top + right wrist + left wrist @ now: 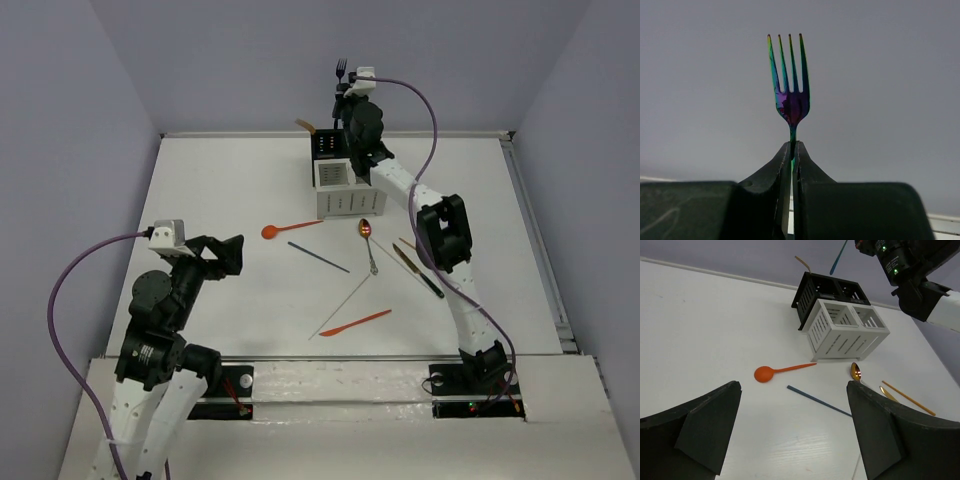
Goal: Sort the eating utensils into containers
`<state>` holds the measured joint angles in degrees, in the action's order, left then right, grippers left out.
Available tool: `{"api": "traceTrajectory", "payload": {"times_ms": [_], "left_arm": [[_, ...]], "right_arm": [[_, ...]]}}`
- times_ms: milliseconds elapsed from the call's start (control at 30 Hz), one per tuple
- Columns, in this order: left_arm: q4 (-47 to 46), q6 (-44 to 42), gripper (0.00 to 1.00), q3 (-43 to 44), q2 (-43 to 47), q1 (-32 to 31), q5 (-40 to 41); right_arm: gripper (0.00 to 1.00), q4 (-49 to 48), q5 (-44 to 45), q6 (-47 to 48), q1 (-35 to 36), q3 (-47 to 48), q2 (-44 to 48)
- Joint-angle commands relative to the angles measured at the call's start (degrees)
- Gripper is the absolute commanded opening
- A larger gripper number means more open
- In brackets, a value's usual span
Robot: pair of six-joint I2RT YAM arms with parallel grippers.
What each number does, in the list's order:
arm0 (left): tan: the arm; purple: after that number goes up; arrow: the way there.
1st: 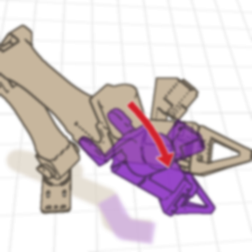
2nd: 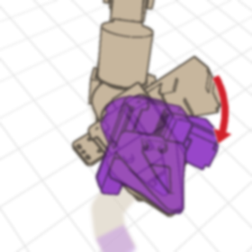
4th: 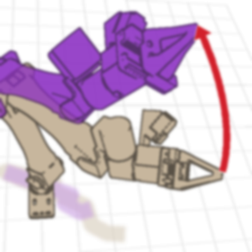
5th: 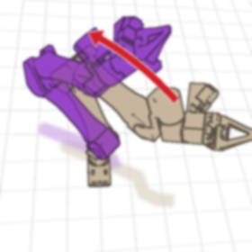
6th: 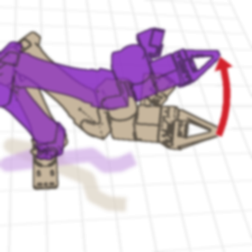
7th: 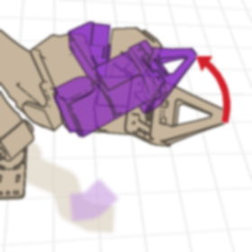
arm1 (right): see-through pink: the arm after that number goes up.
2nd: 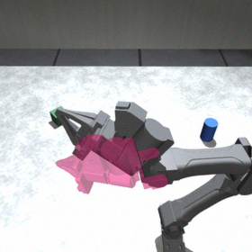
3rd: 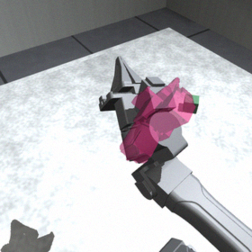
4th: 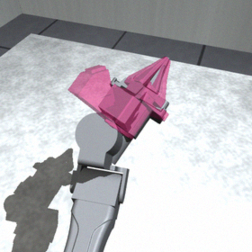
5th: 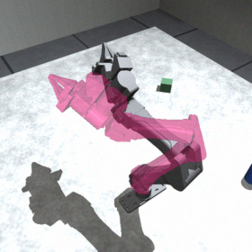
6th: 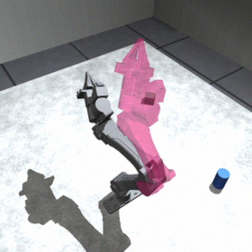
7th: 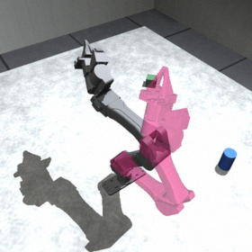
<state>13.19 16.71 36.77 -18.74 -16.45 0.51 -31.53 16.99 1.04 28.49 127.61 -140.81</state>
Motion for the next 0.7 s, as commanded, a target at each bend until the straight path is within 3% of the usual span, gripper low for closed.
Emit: {"api": "traceTrajectory", "payload": {"times_ms": [0, 433, 500, 533, 600, 667], "left_arm": [[-2.2, -1.15, 0.99, 2.07, -0.24, 1.15, -0.07], [-2.47, -1.15, 0.99, 1.9, 0.46, 1.15, -0.16], [-2.38, -1.15, 0.99, 1.9, 0.64, 1.15, -0.25], [-2.47, -1.15, 0.99, 1.9, 0.72, 1.15, -0.25], [-2.47, -1.24, 0.99, 1.81, 0.72, 1.15, -0.25], [-2.64, -1.24, 0.99, 1.81, 0.81, 1.15, -0.25]], "right_arm": [[0.07, -8.28, -2.23, -0.95, 0.51, -4.37, 2.38], [0.07, -10.04, -4.51, -0.95, 0.51, -15.63, 7.39], [0.17, -9.61, -5.82, -0.95, 0.51, -17.04, 8.0], [0.34, -9.0, -6.96, -0.95, 0.51, -17.83, 8.27], [0.5, -7.68, -8.02, -0.6, 0.51, -18.01, 9.85], [0.59, -1.74, -9.25, -0.6, 0.51, -15.22, 10.99]]}}
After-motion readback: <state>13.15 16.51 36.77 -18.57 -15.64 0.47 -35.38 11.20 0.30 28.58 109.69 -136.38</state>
